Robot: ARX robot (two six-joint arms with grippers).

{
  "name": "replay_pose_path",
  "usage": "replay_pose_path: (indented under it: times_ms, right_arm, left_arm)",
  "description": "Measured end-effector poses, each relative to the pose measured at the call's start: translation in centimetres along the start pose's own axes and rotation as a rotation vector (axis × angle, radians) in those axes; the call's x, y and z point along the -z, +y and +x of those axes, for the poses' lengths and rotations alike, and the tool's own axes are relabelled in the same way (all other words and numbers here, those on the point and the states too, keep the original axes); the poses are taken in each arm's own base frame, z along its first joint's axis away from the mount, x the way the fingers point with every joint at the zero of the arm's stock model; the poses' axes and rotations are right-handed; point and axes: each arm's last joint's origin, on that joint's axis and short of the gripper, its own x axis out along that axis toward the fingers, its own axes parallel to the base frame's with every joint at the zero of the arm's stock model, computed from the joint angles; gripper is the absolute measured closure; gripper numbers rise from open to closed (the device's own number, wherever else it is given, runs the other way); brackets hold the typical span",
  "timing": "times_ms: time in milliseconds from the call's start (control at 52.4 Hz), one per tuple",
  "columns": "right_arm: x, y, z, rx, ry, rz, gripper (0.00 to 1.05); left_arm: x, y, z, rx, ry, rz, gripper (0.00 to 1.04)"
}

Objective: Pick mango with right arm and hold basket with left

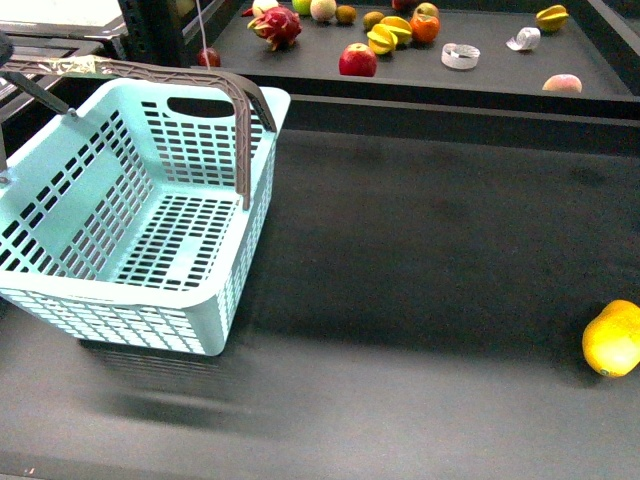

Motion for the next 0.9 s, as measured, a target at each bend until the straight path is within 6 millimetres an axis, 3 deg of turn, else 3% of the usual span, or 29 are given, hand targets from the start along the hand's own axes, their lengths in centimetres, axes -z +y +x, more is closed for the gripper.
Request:
replay_pose_path:
  times_ms: [439, 897]
  right_arm:
    - [0.0, 0.0, 0.0, 0.0, 0.0, 0.0, 0.08]
    - [0.0, 0.0, 0.0, 0.0, 0.0, 0.0, 0.08]
  left_arm:
    - [1.4, -4.8, 9.2, 0.004, 0.144, -0.205, 0.06]
    - [1.4, -7.5, 16.3, 0.033, 0.167, -0.275, 0.06]
